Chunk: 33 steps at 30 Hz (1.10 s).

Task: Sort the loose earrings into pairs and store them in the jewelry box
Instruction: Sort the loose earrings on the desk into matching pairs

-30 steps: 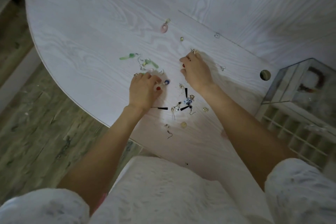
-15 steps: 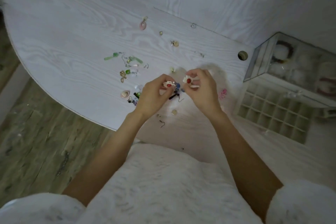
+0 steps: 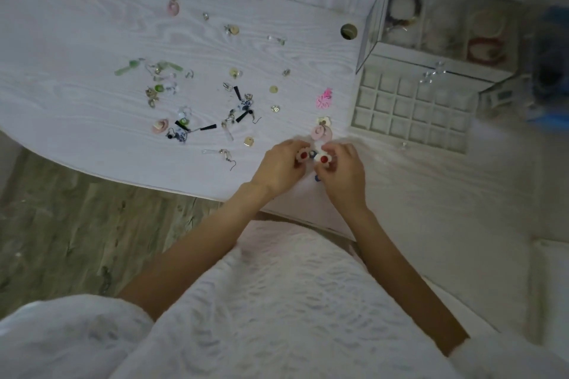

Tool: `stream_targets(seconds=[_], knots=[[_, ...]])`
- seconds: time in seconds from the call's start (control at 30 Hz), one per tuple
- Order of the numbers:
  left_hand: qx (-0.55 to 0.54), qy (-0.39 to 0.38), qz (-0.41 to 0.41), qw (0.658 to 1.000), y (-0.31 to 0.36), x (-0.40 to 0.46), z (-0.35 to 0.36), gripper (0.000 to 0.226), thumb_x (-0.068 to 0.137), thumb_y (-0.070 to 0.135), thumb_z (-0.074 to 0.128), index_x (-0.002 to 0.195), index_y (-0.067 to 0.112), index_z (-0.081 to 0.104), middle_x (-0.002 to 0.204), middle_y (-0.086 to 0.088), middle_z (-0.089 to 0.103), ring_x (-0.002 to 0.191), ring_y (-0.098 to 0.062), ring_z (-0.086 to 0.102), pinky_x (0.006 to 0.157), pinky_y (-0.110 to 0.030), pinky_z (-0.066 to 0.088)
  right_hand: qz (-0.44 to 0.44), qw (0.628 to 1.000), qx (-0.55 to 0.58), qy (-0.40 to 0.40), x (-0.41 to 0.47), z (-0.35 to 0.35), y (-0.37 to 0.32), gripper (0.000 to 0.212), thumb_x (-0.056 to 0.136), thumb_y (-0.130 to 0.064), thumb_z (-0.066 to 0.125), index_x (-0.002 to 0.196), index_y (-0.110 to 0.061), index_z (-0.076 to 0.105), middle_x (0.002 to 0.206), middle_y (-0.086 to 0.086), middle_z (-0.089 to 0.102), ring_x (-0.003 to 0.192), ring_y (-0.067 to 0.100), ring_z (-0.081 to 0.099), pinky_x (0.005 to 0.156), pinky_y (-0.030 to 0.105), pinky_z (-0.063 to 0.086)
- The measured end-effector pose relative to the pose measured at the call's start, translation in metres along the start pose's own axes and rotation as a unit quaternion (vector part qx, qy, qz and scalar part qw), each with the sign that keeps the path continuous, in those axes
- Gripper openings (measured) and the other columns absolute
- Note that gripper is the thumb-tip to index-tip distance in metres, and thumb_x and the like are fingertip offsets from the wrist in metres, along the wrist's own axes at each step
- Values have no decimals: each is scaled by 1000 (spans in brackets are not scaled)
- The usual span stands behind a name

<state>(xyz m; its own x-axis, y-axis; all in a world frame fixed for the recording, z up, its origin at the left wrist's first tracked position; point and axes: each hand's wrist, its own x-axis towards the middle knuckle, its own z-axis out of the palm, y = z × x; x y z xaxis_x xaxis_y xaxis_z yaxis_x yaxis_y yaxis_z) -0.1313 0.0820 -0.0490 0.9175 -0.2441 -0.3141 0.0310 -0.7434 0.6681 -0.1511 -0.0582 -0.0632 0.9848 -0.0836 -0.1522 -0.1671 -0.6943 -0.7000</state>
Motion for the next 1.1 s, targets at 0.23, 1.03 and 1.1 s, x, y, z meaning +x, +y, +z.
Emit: stream_targets(seconds=[0.23, 1.03, 1.1], knots=[[107, 16, 19, 994, -2, -6, 5, 46, 86, 8, 53, 132, 9, 47, 123, -17, 55, 98, -38, 59, 79, -40, 45, -24, 995, -87, -37, -8, -20, 9, 46, 82, -16, 65, 126, -16, 52, 127, 5, 49, 113, 24, 48, 85, 30, 43], [2, 37, -58, 998, 3, -14, 20, 38, 86, 17, 58, 124, 11, 55, 115, -12, 58, 99, -27, 59, 83, -31, 43, -43, 984, -134, -111, -6, -19, -2, 43, 86, -13, 61, 127, -9, 49, 124, 11, 44, 103, 28, 55, 79, 28, 43], [23, -18, -40, 999, -2, -23, 5, 38, 89, 21, 56, 126, 14, 54, 119, -9, 58, 102, -24, 58, 86, -31, 44, -107, 970, -192, -104, -5, -24, -7, 38, 89, -16, 57, 126, -11, 51, 121, 10, 48, 102, 27, 54, 72, 33, 47]])
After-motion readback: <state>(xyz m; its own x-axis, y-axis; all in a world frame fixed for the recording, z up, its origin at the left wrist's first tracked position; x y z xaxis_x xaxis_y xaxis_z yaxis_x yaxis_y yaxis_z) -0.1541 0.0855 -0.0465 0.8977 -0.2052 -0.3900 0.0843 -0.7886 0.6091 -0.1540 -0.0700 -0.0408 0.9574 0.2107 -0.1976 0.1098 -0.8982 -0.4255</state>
